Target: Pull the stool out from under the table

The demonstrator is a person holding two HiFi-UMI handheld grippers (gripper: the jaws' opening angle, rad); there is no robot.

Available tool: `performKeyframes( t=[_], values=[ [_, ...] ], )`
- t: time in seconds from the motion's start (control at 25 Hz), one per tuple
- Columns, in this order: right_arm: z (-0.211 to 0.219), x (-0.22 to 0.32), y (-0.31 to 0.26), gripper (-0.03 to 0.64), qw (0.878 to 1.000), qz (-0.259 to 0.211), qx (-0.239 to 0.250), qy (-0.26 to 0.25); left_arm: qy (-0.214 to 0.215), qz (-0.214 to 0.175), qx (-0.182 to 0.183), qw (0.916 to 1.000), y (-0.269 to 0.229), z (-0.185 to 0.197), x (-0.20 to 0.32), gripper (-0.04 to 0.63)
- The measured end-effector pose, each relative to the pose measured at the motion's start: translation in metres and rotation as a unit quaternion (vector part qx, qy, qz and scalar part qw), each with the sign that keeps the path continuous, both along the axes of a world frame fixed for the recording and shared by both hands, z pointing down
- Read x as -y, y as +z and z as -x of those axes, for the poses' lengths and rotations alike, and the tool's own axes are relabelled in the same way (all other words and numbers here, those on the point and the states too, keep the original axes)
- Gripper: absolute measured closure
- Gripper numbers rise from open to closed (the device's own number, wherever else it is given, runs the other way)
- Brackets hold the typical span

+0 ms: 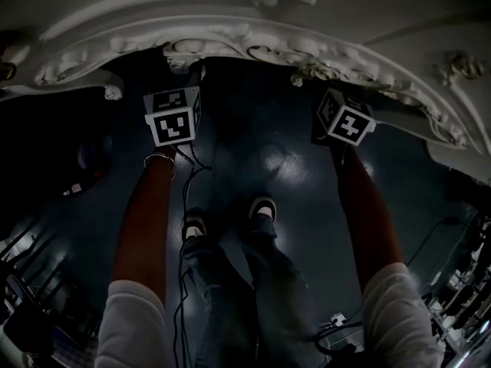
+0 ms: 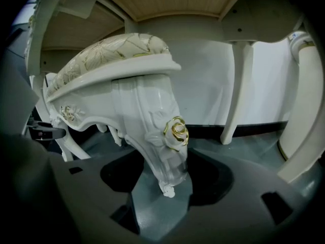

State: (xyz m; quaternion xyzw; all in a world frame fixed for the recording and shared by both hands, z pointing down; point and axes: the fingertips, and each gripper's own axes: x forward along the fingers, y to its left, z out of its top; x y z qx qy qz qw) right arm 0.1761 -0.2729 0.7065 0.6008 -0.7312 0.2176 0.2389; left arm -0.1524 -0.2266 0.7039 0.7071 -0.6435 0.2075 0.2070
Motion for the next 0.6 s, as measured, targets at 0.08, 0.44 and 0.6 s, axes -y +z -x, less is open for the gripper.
performKeyframes(
  t=[0.08, 0.44, 0.6],
  values=[
    [0.000, 0.000, 0.000, 0.358, 1.000, 0.000, -0.006, -0.005, -0.006, -0.001, 0.001, 1.0000, 0.000, 0.001, -0.001, 0.334],
    [-0.001, -0.005, 0.000, 0.360, 1.000, 0.010, -0.016, -0.009, 0.003, 0.016, -0.003, 0.9999, 0.000, 0.000, -0.008, 0.344],
    [-0.002, -0.023, 0.001, 0.360, 1.000, 0.018, -0.009, -0.002, 0.005, 0.017, -0.001, 0.9998, 0.000, -0.002, -0.021, 0.344]
  ],
)
